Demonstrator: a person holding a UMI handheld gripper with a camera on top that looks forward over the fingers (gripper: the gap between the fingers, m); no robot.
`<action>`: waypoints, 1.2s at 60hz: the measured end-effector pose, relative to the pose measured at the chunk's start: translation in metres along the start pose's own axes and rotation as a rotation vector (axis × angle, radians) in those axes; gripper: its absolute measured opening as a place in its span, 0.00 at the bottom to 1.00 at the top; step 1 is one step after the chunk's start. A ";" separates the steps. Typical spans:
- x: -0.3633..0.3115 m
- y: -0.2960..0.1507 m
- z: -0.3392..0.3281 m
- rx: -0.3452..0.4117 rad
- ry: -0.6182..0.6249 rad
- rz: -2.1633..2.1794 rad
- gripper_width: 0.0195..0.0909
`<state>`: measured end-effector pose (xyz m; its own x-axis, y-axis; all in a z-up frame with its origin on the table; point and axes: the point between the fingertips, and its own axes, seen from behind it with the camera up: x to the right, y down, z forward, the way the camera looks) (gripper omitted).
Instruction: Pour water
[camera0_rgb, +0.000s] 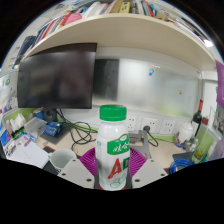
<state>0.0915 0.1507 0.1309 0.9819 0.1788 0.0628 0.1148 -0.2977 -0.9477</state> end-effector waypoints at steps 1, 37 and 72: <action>-0.002 0.004 0.003 0.003 0.001 0.013 0.25; 0.001 0.042 0.019 0.041 0.034 0.072 0.60; -0.036 -0.006 -0.179 -0.051 0.234 0.097 0.87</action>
<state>0.0824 -0.0224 0.1902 0.9962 -0.0728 0.0480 0.0195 -0.3505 -0.9364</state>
